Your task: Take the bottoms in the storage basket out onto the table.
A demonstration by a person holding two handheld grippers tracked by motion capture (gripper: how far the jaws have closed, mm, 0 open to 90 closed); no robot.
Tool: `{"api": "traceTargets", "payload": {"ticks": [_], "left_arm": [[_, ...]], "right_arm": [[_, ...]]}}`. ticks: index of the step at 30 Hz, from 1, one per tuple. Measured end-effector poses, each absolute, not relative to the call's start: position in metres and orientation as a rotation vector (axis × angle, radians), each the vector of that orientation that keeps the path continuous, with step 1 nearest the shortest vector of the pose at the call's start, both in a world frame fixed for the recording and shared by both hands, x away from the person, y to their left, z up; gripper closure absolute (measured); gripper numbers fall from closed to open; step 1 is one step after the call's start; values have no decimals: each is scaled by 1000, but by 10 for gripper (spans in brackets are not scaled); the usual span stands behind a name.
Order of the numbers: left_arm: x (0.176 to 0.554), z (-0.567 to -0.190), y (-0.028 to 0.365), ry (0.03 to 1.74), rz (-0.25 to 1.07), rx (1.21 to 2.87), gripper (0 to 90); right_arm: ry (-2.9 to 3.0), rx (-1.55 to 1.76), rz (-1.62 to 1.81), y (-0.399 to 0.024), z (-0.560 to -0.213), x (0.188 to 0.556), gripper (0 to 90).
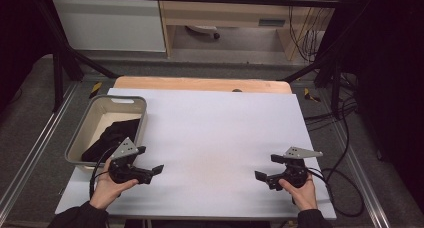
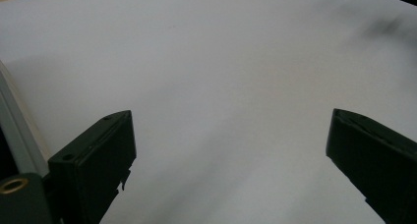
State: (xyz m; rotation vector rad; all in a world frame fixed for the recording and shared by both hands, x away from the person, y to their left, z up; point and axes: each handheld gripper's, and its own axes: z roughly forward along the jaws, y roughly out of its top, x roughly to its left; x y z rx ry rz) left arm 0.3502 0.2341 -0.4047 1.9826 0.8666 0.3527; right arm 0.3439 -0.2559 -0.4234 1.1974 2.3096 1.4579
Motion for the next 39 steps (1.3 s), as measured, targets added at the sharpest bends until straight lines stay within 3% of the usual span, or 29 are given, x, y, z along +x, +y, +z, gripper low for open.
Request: {"api": "traceTargets", "payload": {"ticks": [39], "left_arm": [[347,-387,227,849,373,1998,47]], "right_arm": [[2327,1189,1446,-256,-424,345,7]]}}
